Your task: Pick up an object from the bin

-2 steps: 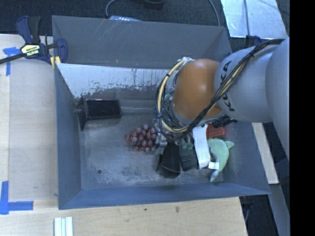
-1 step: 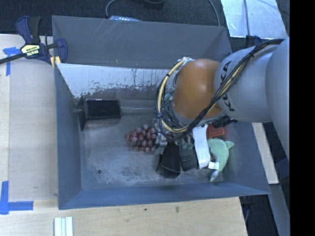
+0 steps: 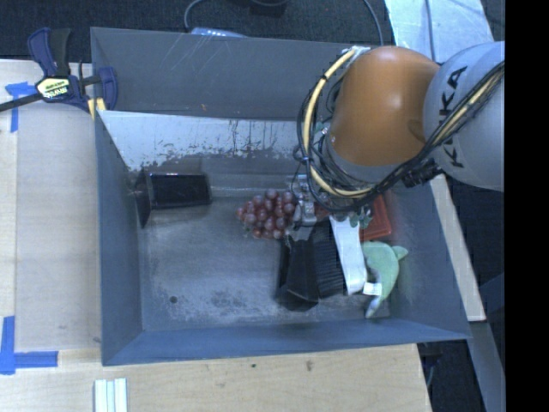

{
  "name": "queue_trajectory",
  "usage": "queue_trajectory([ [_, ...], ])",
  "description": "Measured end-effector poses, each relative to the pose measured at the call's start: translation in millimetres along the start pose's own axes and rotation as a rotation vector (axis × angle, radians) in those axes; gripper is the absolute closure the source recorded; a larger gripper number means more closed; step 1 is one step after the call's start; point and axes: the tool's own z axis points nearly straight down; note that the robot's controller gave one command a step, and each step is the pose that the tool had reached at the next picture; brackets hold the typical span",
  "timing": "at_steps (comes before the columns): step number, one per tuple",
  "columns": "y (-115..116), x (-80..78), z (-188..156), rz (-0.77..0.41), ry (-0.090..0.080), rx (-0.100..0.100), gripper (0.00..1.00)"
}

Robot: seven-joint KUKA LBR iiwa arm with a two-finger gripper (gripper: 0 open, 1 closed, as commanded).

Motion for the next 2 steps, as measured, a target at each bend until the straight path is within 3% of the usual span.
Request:
queue_trajectory([
  [1, 0, 0.2, 0, 0.0, 0.001, 0.0, 1.0],
  [2, 8, -0.9, -40, 0.007, 0.007, 0.001, 1.0],
])
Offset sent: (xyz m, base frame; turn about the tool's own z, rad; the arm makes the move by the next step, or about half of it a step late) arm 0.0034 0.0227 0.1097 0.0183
